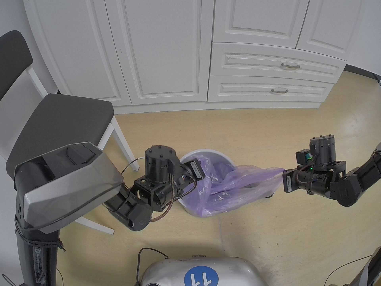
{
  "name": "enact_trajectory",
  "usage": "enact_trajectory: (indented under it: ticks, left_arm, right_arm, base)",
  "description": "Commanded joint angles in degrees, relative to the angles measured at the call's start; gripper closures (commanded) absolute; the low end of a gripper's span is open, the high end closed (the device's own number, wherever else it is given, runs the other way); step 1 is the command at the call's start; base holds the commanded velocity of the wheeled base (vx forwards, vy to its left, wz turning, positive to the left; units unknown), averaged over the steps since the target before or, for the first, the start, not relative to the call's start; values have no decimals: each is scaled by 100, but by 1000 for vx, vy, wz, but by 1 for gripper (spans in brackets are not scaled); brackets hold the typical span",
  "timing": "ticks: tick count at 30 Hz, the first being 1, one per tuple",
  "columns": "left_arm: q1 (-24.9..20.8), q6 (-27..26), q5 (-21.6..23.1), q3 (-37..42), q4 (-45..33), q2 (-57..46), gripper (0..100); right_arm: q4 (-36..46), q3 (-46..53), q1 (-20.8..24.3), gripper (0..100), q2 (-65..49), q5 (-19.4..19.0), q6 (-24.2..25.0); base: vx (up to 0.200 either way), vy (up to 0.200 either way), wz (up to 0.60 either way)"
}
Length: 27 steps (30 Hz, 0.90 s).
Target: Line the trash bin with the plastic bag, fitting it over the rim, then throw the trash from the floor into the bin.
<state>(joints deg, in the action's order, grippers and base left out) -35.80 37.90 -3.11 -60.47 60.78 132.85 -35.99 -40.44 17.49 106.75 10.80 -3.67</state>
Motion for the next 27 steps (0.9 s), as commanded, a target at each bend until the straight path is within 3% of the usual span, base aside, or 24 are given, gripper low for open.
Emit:
enact_trajectory:
  ticks: [1,6,14,22,27]
  left_arm:
    - [74,1062,-32,-1468,-1482,-242,100]
    - [416,1809,-14,-2365,-2615,-163,100]
    - [935,1905,109,-2417,-2580,320,100]
    - [1014,2020,126,-2312,-2580,584,100]
    - [1014,1984,126,-1952,-2554,461,100]
  right_arm:
    - [-418,563,-660,100,-401,-34,-661]
    - [-427,519,-677,100,-243,-34,-661]
    - [-866,519,-624,100,56,-8,-653]
    - [-1253,510,-343,100,399,-17,-582]
    - [-1253,440,0,100,487,-34,-134]
  base:
    - [0,0,0]
    - [0,0,0]
    - [0,0,0]
    - [0,0,0]
    - [0,0,0]
